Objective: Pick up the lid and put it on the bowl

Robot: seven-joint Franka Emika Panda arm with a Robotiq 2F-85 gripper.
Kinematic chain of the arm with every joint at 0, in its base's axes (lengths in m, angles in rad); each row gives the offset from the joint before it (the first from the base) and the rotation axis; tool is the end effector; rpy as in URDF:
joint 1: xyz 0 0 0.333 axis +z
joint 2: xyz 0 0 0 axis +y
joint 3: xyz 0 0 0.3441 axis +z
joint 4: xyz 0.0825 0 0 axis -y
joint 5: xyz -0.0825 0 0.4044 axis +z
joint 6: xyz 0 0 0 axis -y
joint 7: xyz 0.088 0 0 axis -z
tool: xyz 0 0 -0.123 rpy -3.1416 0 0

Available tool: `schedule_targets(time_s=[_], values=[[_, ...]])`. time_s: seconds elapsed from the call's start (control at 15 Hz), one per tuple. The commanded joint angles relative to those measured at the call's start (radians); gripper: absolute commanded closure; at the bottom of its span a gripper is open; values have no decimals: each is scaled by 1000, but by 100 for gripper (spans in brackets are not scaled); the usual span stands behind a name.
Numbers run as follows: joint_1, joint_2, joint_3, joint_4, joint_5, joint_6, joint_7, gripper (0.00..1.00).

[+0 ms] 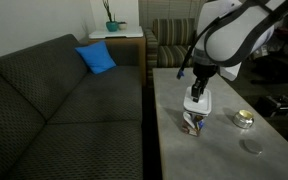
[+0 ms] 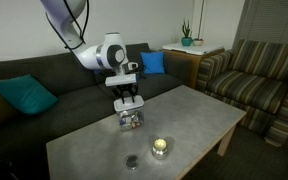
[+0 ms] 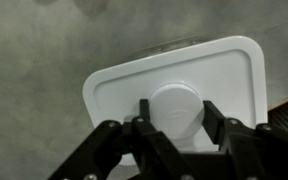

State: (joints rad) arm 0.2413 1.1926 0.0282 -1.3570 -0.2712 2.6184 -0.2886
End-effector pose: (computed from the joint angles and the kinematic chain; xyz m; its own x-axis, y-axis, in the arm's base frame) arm 0.7136 0.1972 -0.0228 0.7170 0.6968 0.0196 0.6887 -0.7123 0.1354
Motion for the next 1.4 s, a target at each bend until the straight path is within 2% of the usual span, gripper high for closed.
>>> schedule_targets(time_s=[0.0,0.2,0.27,0.53,1.33], values=[[2,45,7,64,0,-74,20,71],[11,64,0,87,-4,-91,39,71],[13,65,-3,90,-5,-96,49,27],[41,23,-43,23,-26,-71,118,2],[145,-177,-171,-328,-92,189,299,0]])
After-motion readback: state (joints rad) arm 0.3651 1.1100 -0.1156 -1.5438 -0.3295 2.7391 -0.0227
